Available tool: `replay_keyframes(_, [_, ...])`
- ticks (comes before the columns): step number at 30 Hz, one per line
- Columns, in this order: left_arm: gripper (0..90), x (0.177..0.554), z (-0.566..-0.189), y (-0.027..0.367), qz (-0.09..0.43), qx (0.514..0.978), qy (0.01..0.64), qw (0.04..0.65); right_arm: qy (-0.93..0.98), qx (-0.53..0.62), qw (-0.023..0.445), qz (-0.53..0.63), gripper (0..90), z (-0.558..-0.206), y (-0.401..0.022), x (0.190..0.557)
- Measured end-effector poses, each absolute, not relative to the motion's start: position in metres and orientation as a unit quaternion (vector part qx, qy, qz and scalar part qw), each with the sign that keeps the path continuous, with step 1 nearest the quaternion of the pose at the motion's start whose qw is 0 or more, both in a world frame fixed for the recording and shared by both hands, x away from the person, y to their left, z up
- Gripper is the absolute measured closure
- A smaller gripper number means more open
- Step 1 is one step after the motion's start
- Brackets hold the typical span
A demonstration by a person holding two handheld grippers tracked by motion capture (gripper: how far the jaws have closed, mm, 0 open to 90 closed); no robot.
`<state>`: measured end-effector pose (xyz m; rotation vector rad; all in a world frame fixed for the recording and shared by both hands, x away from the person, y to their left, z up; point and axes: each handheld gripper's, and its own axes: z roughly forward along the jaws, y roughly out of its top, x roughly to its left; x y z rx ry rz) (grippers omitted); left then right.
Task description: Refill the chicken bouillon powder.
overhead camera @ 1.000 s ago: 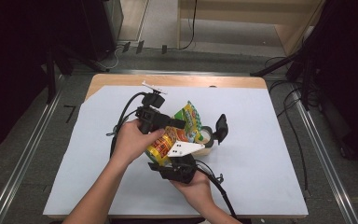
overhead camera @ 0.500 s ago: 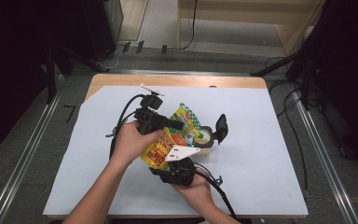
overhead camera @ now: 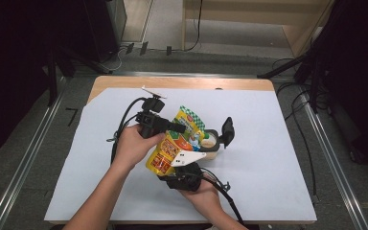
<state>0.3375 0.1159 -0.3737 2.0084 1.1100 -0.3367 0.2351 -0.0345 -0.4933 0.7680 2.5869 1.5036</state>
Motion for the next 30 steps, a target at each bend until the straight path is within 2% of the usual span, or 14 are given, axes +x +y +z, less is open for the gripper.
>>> replay_keyframes(21, [89.0, 0.334, -0.364, 0.125, -0.138, 0.790, 0.425, 0.420, 0.835, 0.251, 0.048, 0.486, 58.9, -0.490, -0.040, 0.237])
replay_keyframes(30, [89.7, 0.329, -0.355, 0.127, -0.134, 0.801, 0.400, 0.425, 0.835, 0.246, 0.065, 0.488, 55.8, -0.488, -0.041, 0.237])
